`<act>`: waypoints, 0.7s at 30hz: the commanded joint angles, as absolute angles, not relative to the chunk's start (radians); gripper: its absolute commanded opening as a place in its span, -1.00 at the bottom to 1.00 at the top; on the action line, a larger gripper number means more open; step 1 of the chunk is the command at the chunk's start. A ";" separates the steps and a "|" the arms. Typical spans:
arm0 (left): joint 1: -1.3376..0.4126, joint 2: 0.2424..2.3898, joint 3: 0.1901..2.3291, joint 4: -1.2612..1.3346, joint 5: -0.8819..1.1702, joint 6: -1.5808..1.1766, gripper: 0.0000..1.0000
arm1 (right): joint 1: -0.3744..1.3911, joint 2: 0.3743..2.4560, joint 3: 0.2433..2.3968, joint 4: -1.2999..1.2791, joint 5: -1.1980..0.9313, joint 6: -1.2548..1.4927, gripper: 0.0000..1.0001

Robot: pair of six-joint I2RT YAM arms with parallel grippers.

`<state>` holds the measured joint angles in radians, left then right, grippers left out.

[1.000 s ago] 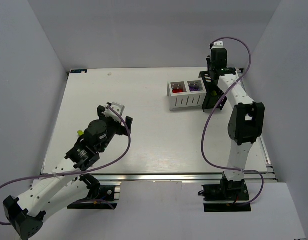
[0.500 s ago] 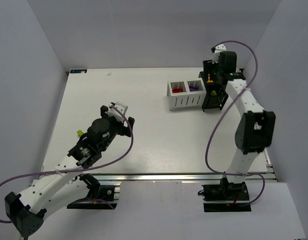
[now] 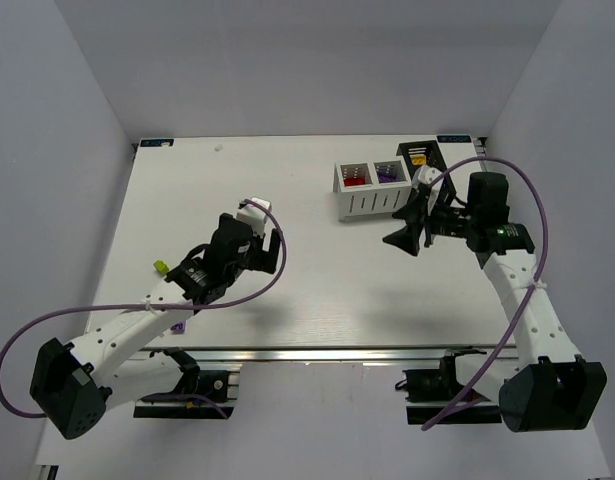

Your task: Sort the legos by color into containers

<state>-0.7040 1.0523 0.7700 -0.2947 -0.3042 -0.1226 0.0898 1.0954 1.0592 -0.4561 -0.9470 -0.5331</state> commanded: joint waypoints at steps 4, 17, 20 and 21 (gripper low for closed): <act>-0.699 1.017 0.821 -0.330 -0.406 -0.189 0.96 | 0.063 1.091 1.028 -0.506 -1.029 -0.549 0.42; -0.621 1.075 0.864 -0.509 -0.545 -0.442 0.94 | 0.031 0.996 0.825 -0.120 -0.948 -0.157 -0.79; -0.519 1.133 0.877 -0.544 -0.491 -0.488 0.78 | 0.032 0.994 0.807 -0.057 -0.954 -0.107 -0.62; -0.455 1.156 0.891 -0.560 -0.482 -0.494 0.63 | 0.029 0.994 0.804 -0.054 -0.962 -0.101 -0.60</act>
<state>-0.5507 1.1172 0.8478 -0.4778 -0.5163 -0.4164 0.0334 1.0096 0.8124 -0.1734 -0.9321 -0.1841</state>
